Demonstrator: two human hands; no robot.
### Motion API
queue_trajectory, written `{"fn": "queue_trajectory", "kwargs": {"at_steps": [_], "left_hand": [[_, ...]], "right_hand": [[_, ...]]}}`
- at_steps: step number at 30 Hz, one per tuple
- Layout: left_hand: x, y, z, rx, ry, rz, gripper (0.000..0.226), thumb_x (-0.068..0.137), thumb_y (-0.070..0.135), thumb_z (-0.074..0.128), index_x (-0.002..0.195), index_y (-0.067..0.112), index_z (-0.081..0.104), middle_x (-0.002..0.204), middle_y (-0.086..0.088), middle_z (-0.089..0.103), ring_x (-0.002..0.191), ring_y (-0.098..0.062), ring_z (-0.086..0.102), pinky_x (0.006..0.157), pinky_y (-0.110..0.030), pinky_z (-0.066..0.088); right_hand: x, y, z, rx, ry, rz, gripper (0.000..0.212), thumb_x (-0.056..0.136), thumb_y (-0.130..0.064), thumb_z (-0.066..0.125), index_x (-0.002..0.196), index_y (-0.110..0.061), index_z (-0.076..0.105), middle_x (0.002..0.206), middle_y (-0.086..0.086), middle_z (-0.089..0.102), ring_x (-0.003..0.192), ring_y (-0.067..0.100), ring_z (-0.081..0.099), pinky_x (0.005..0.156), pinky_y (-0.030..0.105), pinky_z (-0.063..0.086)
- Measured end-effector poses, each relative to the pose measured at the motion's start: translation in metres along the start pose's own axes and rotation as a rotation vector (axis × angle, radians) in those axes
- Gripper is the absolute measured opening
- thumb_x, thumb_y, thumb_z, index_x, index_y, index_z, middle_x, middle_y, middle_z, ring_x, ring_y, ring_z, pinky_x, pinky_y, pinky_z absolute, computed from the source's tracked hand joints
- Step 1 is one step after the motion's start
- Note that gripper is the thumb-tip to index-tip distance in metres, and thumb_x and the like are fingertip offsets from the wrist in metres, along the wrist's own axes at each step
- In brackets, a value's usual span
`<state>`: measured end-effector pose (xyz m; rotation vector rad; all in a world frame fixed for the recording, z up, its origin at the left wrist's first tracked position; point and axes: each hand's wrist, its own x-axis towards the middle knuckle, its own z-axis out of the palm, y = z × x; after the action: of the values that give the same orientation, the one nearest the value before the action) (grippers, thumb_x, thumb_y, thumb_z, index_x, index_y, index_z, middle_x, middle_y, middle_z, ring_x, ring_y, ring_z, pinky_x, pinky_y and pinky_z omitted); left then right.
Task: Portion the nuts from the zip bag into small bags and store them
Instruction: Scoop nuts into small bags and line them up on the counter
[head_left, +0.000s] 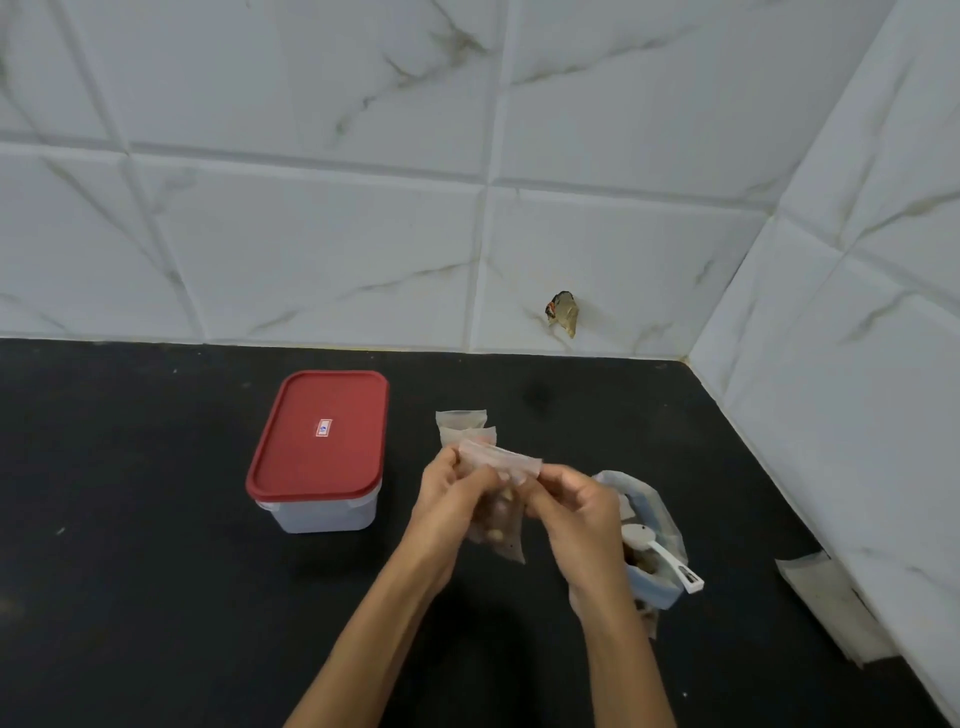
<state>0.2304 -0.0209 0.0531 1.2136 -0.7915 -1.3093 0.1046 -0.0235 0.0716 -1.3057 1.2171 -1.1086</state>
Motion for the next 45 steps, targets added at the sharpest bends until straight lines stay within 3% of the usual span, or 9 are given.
{"fn": "queue_trajectory", "kwargs": {"at_steps": [8,13,18,25,31,35,39,42,45], "left_hand": [[-0.018,0.002,-0.027,-0.131,-0.050,0.026,0.008,0.083,0.009,0.064,0.089,0.010,0.068,0.084,-0.006,0.074,0.077,-0.016,0.070,0.068,-0.033,0.057],[-0.025,-0.001,-0.035,-0.181,-0.045,0.001,0.025,0.074,0.022,0.066,0.093,0.005,0.067,0.086,-0.012,0.072,0.076,-0.020,0.070,0.066,-0.038,0.059],[-0.027,-0.001,-0.038,-0.161,-0.086,-0.001,0.019,0.076,0.018,0.067,0.093,0.009,0.069,0.083,-0.007,0.074,0.075,-0.017,0.071,0.067,-0.038,0.060],[-0.024,0.006,-0.034,-0.057,-0.070,0.040,0.010,0.083,0.016,0.067,0.089,0.010,0.071,0.081,-0.004,0.075,0.077,-0.015,0.071,0.075,-0.039,0.058],[-0.021,0.007,-0.023,0.041,-0.033,0.070,0.021,0.073,0.033,0.072,0.086,0.017,0.075,0.088,-0.005,0.075,0.089,-0.019,0.071,0.083,-0.047,0.057],[-0.018,0.005,-0.012,0.057,-0.015,0.081,0.008,0.081,0.024,0.071,0.078,0.019,0.077,0.090,-0.011,0.074,0.091,-0.025,0.071,0.077,-0.052,0.058],[-0.021,0.006,-0.001,0.027,0.002,0.110,0.016,0.083,0.014,0.069,0.071,0.021,0.078,0.080,-0.004,0.075,0.081,-0.016,0.071,0.072,-0.044,0.059],[-0.022,0.003,0.001,-0.021,0.002,0.085,0.009,0.074,0.024,0.074,0.077,0.017,0.079,0.085,-0.010,0.075,0.088,-0.026,0.071,0.078,-0.050,0.057],[-0.022,-0.001,0.001,-0.099,0.002,0.064,0.034,0.066,0.036,0.075,0.083,0.007,0.076,0.089,-0.019,0.073,0.083,-0.031,0.070,0.077,-0.049,0.058]], "right_hand": [[-0.016,0.008,0.026,0.364,0.047,0.155,0.024,0.077,-0.022,0.065,0.094,-0.007,0.073,0.095,0.013,0.072,0.095,0.026,0.067,0.086,0.041,0.054],[-0.021,0.013,0.035,0.394,0.140,0.188,0.025,0.070,-0.023,0.071,0.092,-0.010,0.072,0.091,0.011,0.073,0.089,0.024,0.068,0.082,0.039,0.055],[-0.024,0.013,0.040,0.407,0.152,0.187,0.006,0.080,-0.009,0.068,0.085,-0.009,0.072,0.083,0.010,0.072,0.079,0.021,0.068,0.072,0.033,0.056],[-0.019,0.009,0.041,0.332,0.205,0.146,0.007,0.085,-0.007,0.064,0.087,-0.005,0.071,0.085,0.012,0.072,0.083,0.023,0.068,0.078,0.036,0.056],[-0.009,0.009,0.037,0.184,0.234,0.080,0.012,0.088,-0.012,0.061,0.082,-0.005,0.068,0.081,0.013,0.068,0.079,0.019,0.064,0.070,0.027,0.054],[-0.007,0.011,0.033,0.225,0.219,0.083,0.015,0.091,-0.014,0.056,0.079,-0.010,0.065,0.080,0.009,0.066,0.078,0.017,0.063,0.063,0.024,0.052],[-0.005,0.013,0.026,0.408,0.148,0.151,0.016,0.093,-0.016,0.053,0.088,-0.008,0.065,0.081,0.009,0.067,0.080,0.019,0.063,0.063,0.030,0.053],[-0.006,0.014,0.017,0.450,0.060,0.199,0.018,0.091,-0.017,0.058,0.095,-0.003,0.067,0.086,0.012,0.069,0.085,0.023,0.066,0.078,0.043,0.054],[-0.005,0.013,0.009,0.490,0.057,0.188,0.012,0.089,-0.015,0.060,0.085,-0.006,0.067,0.081,0.012,0.066,0.079,0.022,0.064,0.079,0.044,0.052]]}}
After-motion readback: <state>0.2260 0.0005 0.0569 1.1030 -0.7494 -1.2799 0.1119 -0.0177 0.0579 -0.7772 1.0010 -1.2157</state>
